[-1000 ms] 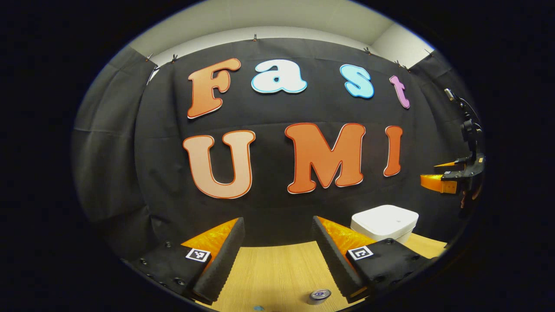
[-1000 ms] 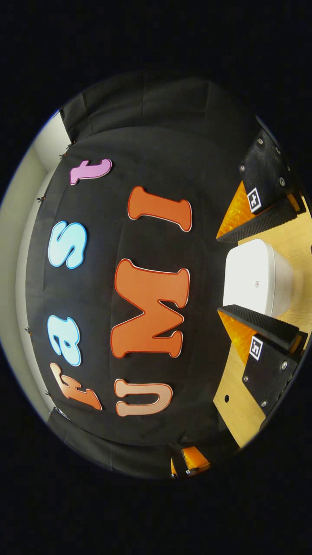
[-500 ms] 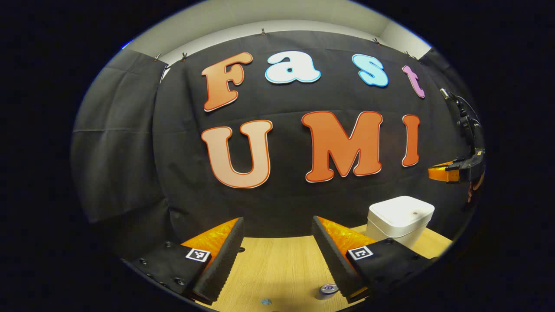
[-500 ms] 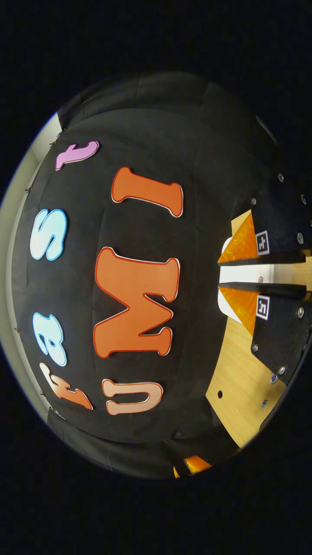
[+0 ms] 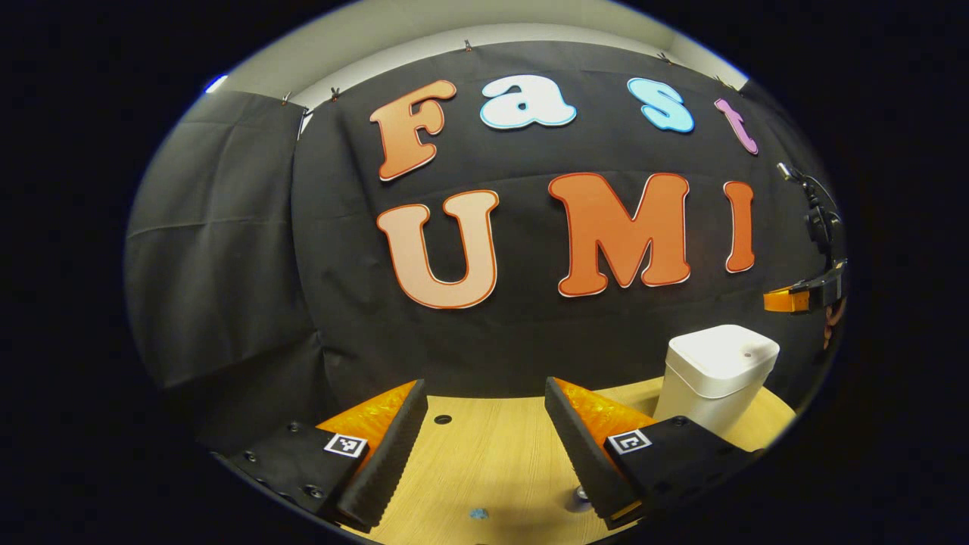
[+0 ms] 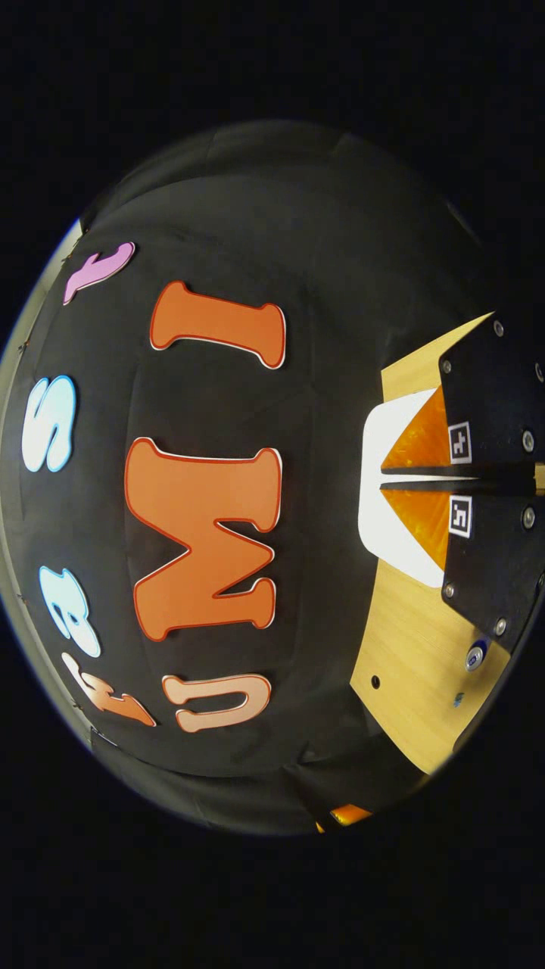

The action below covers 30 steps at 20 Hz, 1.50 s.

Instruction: Press the lid of the desktop garbage bin to open it, pick up the crumpled paper on the desktop and throw it into the bin, then pick up the pop can on the desktop and drop it into the bin, and finally close the garbage bin lid.

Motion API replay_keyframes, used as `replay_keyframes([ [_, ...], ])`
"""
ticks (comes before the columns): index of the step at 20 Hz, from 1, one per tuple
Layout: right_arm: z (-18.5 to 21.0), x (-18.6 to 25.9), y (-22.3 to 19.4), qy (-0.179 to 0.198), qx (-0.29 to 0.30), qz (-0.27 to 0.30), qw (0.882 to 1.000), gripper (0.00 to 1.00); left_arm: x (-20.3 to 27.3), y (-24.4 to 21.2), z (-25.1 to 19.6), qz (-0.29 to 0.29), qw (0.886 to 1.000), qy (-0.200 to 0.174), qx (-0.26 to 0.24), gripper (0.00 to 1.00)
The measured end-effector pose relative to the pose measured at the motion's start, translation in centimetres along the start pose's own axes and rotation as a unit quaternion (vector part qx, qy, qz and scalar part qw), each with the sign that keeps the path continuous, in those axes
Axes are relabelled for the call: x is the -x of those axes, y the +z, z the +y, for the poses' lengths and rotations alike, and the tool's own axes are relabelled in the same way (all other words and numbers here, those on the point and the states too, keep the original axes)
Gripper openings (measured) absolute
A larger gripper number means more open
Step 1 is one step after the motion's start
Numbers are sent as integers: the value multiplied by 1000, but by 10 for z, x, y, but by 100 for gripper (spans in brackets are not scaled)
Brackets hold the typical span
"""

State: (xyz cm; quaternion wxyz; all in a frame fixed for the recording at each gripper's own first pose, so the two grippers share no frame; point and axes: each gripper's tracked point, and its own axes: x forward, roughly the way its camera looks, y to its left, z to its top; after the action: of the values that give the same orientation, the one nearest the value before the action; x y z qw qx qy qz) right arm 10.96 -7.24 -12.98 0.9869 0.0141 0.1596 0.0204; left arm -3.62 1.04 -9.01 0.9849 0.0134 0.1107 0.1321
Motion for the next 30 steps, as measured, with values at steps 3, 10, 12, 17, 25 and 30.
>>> replay_keyframes([
  [3,2,-13,-18,5,4,22,1000,1,0,0,1,1,1000,8,-3,100],
  [10,13,-33,-62,25,10,77,997,1,0,-5,4,13,1000,22,-8,99],
  [12,14,-36,-71,25,14,87,996,1,-3,-7,5,15,1000,25,-8,100],
  [17,12,-39,-78,27,8,95,995,1,-8,-10,1,23,999,22,-6,99],
  [25,15,-31,-82,14,-1,93,996,1,-13,-7,-19,21,1000,4,-13,100],
  [30,14,-30,-64,22,12,63,998,1,-12,-5,-23,18,1000,3,-15,99],
])
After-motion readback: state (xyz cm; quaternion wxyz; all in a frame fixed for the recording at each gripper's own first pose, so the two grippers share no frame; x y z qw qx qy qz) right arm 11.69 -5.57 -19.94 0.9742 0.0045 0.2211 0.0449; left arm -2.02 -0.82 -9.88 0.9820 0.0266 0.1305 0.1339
